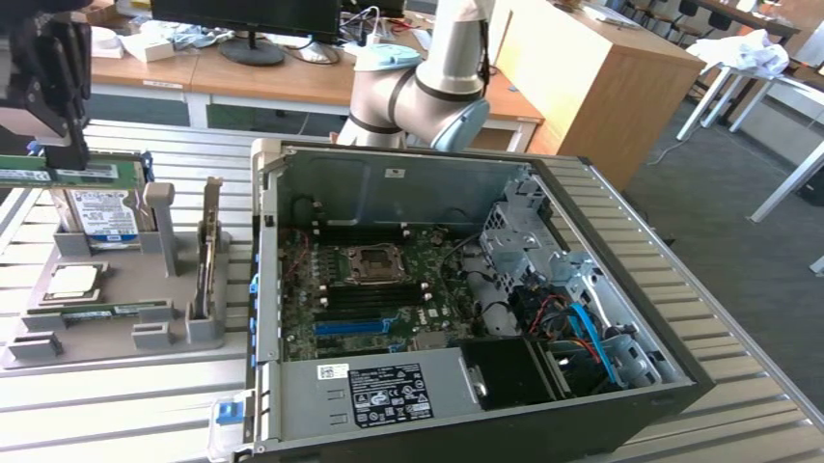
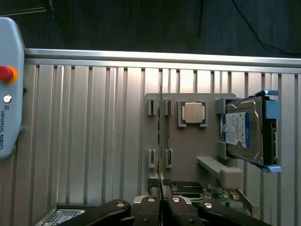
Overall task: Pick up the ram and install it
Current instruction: 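Pick up the ram and move it above insertion slot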
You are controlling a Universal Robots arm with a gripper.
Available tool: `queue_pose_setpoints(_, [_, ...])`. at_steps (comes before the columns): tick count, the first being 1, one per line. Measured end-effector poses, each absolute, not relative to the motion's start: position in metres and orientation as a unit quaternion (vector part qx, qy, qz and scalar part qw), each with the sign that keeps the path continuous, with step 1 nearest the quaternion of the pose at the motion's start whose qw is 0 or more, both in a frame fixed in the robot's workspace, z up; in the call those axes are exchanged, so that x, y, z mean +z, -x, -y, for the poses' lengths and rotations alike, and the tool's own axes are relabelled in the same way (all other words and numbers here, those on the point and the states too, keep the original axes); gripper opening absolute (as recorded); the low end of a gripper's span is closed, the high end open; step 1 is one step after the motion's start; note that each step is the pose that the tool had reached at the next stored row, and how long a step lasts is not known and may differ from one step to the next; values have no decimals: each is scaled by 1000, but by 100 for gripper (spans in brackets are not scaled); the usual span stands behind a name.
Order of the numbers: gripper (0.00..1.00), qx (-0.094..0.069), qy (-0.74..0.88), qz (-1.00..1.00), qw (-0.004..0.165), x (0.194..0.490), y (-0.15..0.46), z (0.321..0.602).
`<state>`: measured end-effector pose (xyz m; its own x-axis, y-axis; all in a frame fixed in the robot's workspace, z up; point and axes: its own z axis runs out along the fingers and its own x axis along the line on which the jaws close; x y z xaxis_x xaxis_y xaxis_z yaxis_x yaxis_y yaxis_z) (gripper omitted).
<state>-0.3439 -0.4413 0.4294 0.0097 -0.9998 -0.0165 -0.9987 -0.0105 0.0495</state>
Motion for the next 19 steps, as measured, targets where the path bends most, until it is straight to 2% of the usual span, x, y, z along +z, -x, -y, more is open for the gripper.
queue_pose_setpoints(19, [11, -24, -711, 703, 12, 429, 317, 441])
